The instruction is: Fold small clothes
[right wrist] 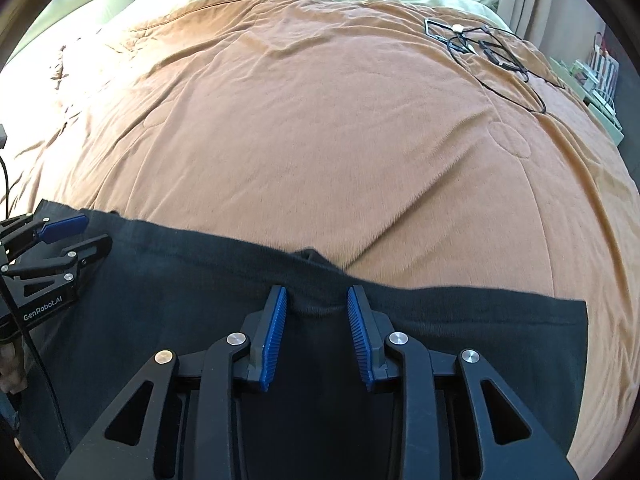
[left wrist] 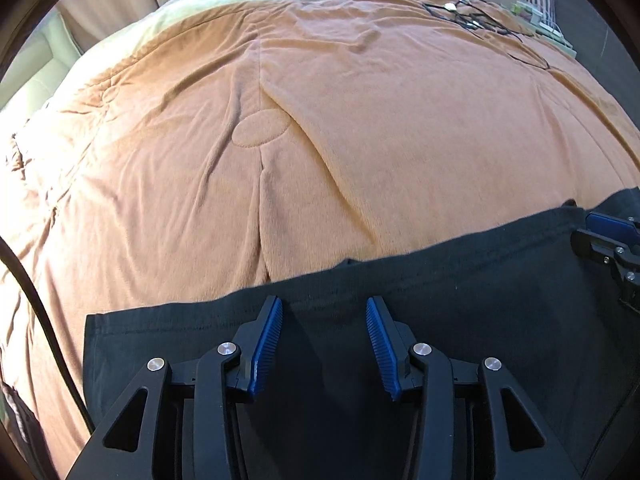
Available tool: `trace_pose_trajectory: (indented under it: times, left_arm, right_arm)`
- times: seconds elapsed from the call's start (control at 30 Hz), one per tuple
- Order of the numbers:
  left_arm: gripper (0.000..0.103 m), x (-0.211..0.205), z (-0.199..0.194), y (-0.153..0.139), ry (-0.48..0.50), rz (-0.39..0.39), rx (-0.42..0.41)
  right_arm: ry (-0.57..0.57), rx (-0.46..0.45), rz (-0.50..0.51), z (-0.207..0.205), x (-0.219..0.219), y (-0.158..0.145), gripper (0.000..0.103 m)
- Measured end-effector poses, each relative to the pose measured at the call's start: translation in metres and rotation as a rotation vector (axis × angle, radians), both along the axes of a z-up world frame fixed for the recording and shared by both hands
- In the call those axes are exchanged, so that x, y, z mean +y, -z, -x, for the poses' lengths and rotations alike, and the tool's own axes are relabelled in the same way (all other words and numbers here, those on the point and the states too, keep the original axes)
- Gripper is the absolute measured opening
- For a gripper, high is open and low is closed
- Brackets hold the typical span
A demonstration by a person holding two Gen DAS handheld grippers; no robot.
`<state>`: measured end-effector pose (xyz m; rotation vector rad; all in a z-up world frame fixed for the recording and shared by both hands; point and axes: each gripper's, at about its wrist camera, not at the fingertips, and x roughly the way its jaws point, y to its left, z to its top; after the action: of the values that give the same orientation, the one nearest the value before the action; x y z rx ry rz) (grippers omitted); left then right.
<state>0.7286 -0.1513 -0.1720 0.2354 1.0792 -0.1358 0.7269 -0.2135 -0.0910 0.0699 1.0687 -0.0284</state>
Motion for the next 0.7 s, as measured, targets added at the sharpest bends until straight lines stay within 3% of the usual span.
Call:
trace_pose_trajectory:
  times: [0.17,0.43,0.5,0.53,0.6,0.67,0.7]
  left_arm:
    - [0.048,-0.001,-0.002,-0.006,0.015,-0.028,-0.015]
    - [0.047,0.012,0.026,-0.025,0.005,-0.004,0.021]
    - [0.047,0.015,0.037,-0.025,-0.001,0.016,0.052]
    - [0.048,0.017,0.042,-0.025,-0.007,0.027,0.065]
    - [0.048,0.020,0.055,-0.023,-0.024,0.044,0.092]
    - [0.050,0.021,0.068,-0.022,-0.032,0.060,0.106]
    - [0.057,0.021,0.076,-0.021,-0.036,0.066,0.112]
  right_arm:
    - [0.034,0.009,-0.064,-0.003,-0.012,-0.008,0.029]
    - [0.023,0.021,-0.085,0.031,-0.014,-0.031,0.030]
    - [0.003,0.036,-0.081,0.043,-0.010,-0.034,0.037]
    - [-0.002,0.046,-0.073,0.047,-0.008,-0.034,0.049]
    - [-0.008,0.064,-0.058,0.058,-0.002,-0.034,0.061]
    - [-0.013,0.072,-0.060,0.070,0.002,-0.035,0.061]
    - [-0.012,0.079,-0.065,0.077,0.004,-0.035,0.061]
